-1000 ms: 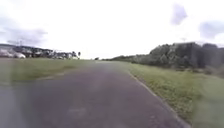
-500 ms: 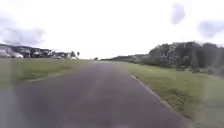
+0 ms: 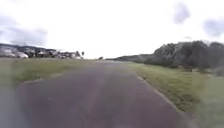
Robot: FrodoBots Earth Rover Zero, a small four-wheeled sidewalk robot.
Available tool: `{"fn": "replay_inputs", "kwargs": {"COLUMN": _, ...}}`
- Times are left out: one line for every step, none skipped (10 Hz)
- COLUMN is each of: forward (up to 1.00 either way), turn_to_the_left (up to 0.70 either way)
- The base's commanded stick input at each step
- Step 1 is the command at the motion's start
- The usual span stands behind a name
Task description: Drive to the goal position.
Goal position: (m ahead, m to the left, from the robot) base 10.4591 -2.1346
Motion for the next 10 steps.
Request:
{"fn": "replay_inputs", "kwargs": {"forward": 0.70, "turn_to_the_left": 0.35}}
{"fn": "replay_inputs", "kwargs": {"forward": 0.70, "turn_to_the_left": 0.35}}
{"fn": "replay_inputs", "kwargs": {"forward": 0.70, "turn_to_the_left": 0.35}}
{"fn": "replay_inputs", "kwargs": {"forward": 0.70, "turn_to_the_left": 0.35}}
{"fn": "replay_inputs", "kwargs": {"forward": 0.70, "turn_to_the_left": 0.35}}
{"fn": "replay_inputs", "kwargs": {"forward": 0.70, "turn_to_the_left": 0.35}}
{"fn": "replay_inputs", "kwargs": {"forward": 0.70, "turn_to_the_left": 0.35}}
{"fn": "replay_inputs", "kwargs": {"forward": 0.70, "turn_to_the_left": 0.35}}
{"fn": "replay_inputs", "kwargs": {"forward": 0.70, "turn_to_the_left": 0.19}}
{"fn": "replay_inputs", "kwargs": {"forward": 0.70, "turn_to_the_left": 0.03}}
